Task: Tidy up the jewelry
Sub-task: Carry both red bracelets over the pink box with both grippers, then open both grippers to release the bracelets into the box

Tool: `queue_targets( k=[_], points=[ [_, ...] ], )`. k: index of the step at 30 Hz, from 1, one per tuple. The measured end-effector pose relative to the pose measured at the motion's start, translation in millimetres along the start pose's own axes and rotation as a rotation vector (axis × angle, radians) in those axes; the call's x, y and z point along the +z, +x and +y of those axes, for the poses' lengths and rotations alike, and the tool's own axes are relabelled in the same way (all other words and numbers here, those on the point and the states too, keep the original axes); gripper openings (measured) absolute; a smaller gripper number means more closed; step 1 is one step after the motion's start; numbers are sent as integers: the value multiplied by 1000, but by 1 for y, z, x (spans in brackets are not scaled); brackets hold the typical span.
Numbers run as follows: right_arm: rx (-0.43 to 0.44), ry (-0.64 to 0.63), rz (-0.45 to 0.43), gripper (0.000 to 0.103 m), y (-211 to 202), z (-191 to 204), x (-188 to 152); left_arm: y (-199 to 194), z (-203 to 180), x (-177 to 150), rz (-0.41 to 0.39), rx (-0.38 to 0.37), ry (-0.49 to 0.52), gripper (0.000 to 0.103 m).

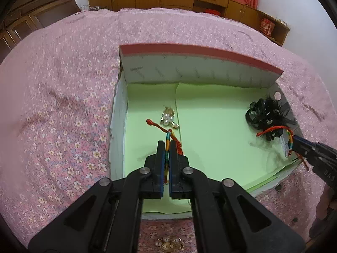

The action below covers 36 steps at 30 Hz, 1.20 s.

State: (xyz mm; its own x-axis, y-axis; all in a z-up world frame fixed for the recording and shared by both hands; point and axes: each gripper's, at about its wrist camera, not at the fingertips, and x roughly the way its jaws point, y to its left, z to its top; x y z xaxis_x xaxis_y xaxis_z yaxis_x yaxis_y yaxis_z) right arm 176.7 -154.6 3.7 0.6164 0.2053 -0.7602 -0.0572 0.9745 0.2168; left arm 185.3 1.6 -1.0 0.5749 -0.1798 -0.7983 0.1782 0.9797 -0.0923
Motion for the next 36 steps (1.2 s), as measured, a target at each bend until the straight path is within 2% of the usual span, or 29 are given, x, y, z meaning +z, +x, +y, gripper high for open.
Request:
queue_targets(
  k=[11,12,14,17,19,36],
  points=[
    [9,7,0,16,-2,1,0,-9,-3,-9,-2,16,5,1],
    [9,8,1,17,-3,1,0,-10,-3,-9,-4,16,5,3],
    [9,11,1,18,-4,3,0,-14,-4,-11,-8,12,3,15],
    [16,15,1,24,-8,4,1,-22,-6,-15,-18,4,9,21],
    [15,11,-7,27,-12,6,1,-28,-8,-14,-27,1,14,22],
    [52,26,-97,28,-65,14,-9,-76,6,-21,-104,-51,-13,25]
  ],
)
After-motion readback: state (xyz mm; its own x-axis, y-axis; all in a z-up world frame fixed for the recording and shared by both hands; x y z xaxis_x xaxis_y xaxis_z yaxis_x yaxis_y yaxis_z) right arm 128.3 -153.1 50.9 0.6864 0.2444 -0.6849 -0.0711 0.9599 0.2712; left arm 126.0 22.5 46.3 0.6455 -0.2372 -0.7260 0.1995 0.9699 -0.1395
